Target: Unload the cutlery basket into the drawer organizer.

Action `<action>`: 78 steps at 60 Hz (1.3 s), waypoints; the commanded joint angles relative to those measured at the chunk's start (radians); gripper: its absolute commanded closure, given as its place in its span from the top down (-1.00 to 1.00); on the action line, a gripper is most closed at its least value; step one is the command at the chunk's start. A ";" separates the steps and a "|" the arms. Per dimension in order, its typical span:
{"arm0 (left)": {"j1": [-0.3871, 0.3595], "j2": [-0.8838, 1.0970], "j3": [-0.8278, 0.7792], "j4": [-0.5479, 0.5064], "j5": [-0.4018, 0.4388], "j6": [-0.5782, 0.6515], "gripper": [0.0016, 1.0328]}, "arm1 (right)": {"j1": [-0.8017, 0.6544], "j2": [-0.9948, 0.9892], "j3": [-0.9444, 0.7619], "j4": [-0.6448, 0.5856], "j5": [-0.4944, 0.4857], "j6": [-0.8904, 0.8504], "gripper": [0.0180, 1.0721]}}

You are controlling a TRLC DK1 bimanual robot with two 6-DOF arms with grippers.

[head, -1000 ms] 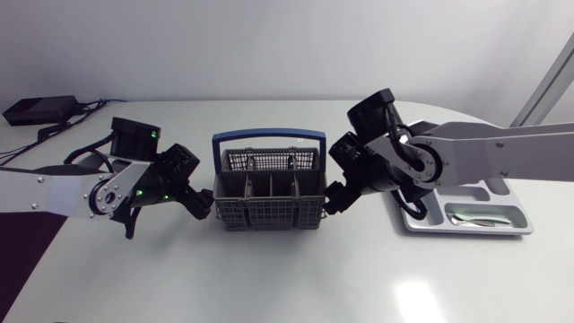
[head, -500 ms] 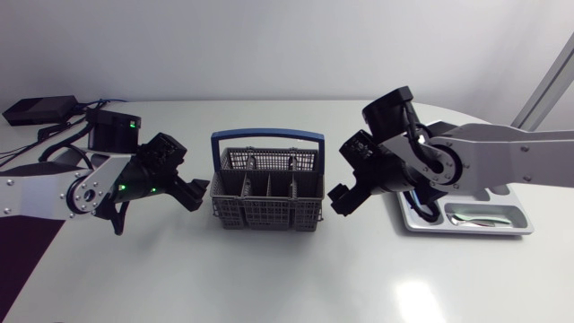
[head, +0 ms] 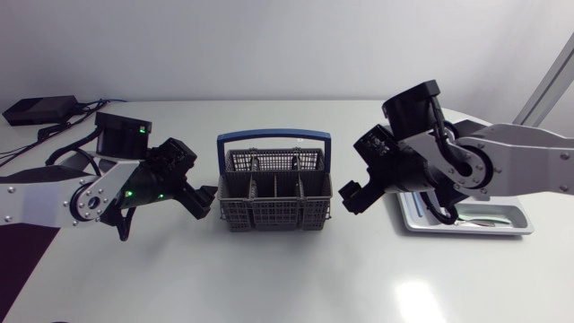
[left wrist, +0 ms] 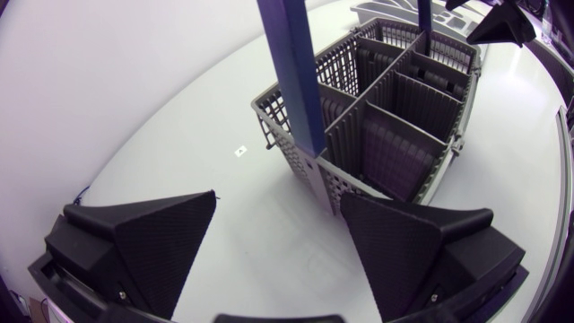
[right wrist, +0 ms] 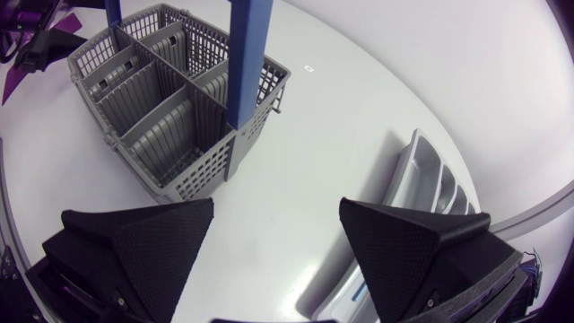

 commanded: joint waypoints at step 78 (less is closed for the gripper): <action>0.149 -0.503 -0.130 -0.224 0.021 -0.060 0.90 | -0.101 -0.370 -0.093 -0.135 0.041 -0.059 0.92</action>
